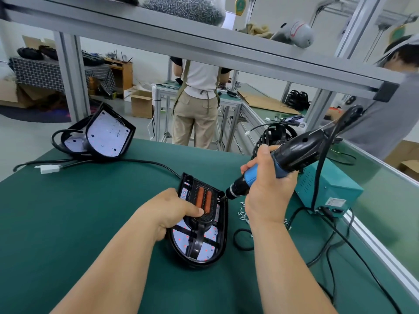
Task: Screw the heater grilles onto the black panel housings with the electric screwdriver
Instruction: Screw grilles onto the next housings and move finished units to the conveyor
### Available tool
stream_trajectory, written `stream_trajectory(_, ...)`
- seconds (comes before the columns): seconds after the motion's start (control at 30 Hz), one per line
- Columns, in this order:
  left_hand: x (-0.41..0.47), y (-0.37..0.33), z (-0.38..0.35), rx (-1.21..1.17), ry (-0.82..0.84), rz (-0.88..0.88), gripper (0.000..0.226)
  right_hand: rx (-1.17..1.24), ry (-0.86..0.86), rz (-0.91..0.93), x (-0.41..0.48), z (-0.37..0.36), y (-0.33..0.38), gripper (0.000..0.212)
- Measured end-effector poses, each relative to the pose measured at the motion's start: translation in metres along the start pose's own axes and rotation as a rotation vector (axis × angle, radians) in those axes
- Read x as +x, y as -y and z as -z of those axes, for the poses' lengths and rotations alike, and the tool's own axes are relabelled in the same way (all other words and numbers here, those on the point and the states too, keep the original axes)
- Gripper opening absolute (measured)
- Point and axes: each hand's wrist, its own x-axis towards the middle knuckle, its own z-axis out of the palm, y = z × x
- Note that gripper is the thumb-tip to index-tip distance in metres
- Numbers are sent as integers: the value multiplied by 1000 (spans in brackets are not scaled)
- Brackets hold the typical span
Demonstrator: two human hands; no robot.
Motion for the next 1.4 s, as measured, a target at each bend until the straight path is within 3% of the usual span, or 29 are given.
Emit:
stream_trajectory(0.13,2,2,1,-17,-11,10,45,-5,3,12,-1,2,-1,36)
stream_trajectory(0.4,1,0,-1,-23,0,-16,72,14,-37,-9,1,5,-1,27)
stream_trajectory(0.6,1,0,-1,-29,-4,-20,73,4,-42,-14,3,5,-1,17)
stream_trajectory(0.77,1,1,-2,-24,-6,-18,76,13,-55,-29,3,6,-2,30)
stream_trajectory(1.13,2,1,-3,-36,-24,-13,83,14,-81,-37,5,8,-4,27)
stream_trajectory(1.27,3,2,-2,-38,-23,-12,68,28,-93,-47,6,8,-3,29)
stream_trajectory(1.4,4,2,-2,-39,-18,-21,81,29,-71,-49,5,7,-3,26)
